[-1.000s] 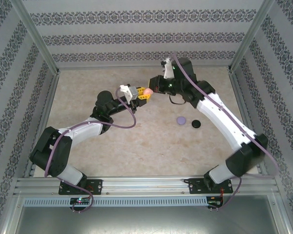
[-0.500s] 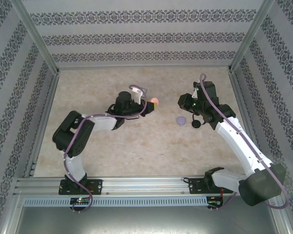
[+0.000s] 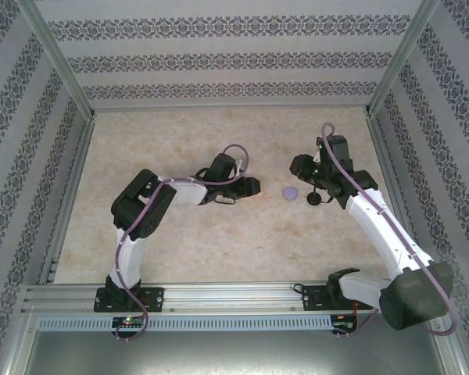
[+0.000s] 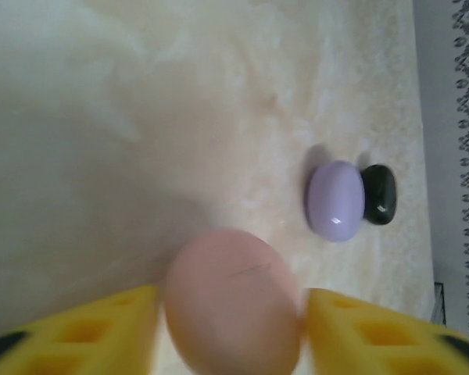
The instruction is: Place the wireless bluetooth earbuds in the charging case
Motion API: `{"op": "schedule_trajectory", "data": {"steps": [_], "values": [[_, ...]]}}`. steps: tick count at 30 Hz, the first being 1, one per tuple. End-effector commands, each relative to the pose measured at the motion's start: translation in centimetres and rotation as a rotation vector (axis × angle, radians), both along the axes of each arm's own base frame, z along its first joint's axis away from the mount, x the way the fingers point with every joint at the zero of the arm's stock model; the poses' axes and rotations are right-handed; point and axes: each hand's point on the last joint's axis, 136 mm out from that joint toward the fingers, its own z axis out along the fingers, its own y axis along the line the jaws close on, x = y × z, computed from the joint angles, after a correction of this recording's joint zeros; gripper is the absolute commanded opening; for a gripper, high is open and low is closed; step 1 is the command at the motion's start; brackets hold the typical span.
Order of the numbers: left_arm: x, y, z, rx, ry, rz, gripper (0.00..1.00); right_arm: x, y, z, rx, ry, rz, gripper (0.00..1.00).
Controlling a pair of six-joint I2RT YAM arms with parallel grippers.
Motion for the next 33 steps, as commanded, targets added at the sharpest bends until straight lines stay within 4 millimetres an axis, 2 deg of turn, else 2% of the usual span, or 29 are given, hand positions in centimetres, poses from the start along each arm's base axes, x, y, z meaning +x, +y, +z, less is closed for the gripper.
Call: {"op": "schedule_trajectory", "data": {"steps": [1,4,5,6,9,12,14,19,21,24,26,28,31,33], "values": [[-1.0,3.6,-3.1,0.203,0.122,0.073,0.99,0.2,-0.7,1.7,-0.007,-0.031,-0.011,0.55],[-1.0,6.6,-2.4,0.284,0.146,0.122,0.99,0.1,-1.3,2.1,-0.008,-0.030,-0.022,0.78],[-1.1,7.8,-2.1,0.311,0.152,0.141,0.99,0.0,-1.5,2.2,-0.006,-0.033,-0.028,0.90],[-1.0,8.8,-1.4,0.326,0.144,0.153,0.99,-0.1,-1.8,2.4,-0.009,-0.037,-0.036,0.98],[-0.7,12.1,1.5,0.370,0.078,0.199,0.99,-0.2,-2.7,2.9,-0.022,-0.061,-0.059,0.98],[-0.1,15.7,5.4,0.408,-0.045,0.254,0.99,-0.1,-4.2,3.3,-0.088,-0.081,-0.101,0.98],[0.3,18.6,8.7,0.446,-0.164,0.311,0.99,0.1,-5.8,3.1,-0.170,-0.097,-0.147,0.98],[0.2,25.0,16.3,0.666,-0.647,0.405,0.99,1.2,-9.4,1.3,-0.384,-0.163,-0.239,0.98],[-0.4,27.6,17.8,0.751,-0.797,0.460,0.99,1.7,-10.4,0.4,-0.458,-0.213,-0.261,0.98],[-0.9,31.9,17.4,0.812,-0.827,0.547,0.99,2.2,-11.6,-0.8,-0.580,-0.268,-0.266,0.98],[-0.9,33.8,15.9,0.820,-0.845,0.577,0.99,2.7,-12.2,-1.7,-0.654,-0.294,-0.268,0.98],[-0.6,35.4,13.1,0.829,-0.826,0.602,0.99,3.4,-12.4,-3.1,-0.691,-0.299,-0.252,0.98],[-0.3,36.1,9.0,0.851,-0.799,0.601,0.99,4.4,-12.1,-5.5,-0.701,-0.301,-0.216,0.98],[-0.3,36.1,7.2,0.846,-0.807,0.590,0.99,5.0,-11.6,-6.6,-0.702,-0.346,-0.190,0.98]]}}
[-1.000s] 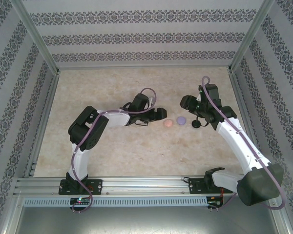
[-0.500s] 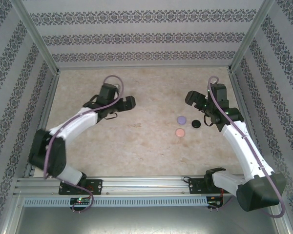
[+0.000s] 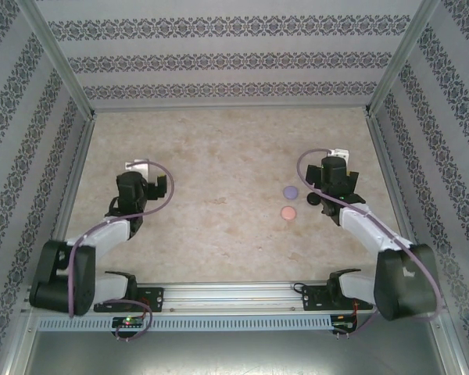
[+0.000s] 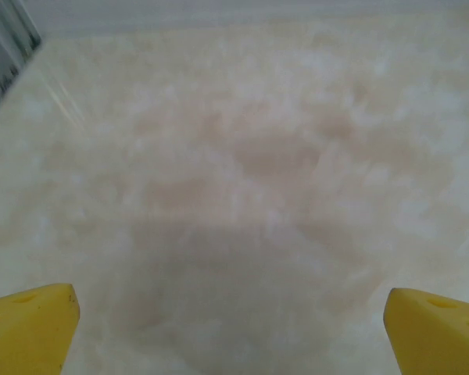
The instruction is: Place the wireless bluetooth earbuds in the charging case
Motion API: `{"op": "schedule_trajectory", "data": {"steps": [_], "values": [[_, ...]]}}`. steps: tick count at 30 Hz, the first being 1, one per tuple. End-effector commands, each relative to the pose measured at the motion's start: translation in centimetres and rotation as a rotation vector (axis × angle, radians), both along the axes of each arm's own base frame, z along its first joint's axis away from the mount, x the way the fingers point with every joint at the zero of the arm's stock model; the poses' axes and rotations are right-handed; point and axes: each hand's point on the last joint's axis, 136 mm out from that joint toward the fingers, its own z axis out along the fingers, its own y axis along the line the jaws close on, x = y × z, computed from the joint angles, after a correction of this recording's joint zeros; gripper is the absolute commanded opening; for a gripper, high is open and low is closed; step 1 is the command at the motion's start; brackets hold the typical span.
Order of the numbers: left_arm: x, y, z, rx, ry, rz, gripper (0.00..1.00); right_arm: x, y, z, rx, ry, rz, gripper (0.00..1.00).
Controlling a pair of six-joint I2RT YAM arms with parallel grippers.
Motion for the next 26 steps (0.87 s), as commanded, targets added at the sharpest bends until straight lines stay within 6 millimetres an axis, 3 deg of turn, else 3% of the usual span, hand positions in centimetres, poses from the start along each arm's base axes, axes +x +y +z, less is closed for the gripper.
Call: {"op": "schedule_trajectory", "data": {"steps": [1,5,7,9,11,19,22,26], "values": [[1.8,-0.2,1.5,0.023,-0.165,-0.041,0.99,1.9,-0.2,0.5,-0.063,-0.147,0.037,0.98],[2.4,0.1,-0.7,-0.027,-0.152,-0.063,0.99,2.8,0.9,-0.7,-0.055,-0.210,0.155,0.98],[2.8,0.2,-1.1,-0.051,-0.146,-0.081,0.99,2.7,1.3,-2.0,0.010,-0.253,0.223,0.98],[2.9,0.0,-1.3,-0.078,-0.128,-0.109,0.99,3.0,1.0,-2.1,0.048,-0.299,0.232,0.98],[3.2,0.0,-1.5,-0.085,-0.095,-0.112,0.99,3.1,1.1,-2.6,0.063,-0.228,0.243,0.98],[3.3,0.5,-1.6,-0.102,-0.088,-0.095,0.99,2.4,0.6,-1.9,-0.045,-0.287,0.144,0.98],[3.3,0.5,-1.7,-0.102,-0.086,-0.092,0.99,3.1,0.3,-2.5,0.046,-0.244,0.192,0.98],[3.3,0.8,-1.7,-0.095,-0.083,-0.072,1.00,2.8,0.4,-2.3,0.036,-0.256,0.194,0.98]]}}
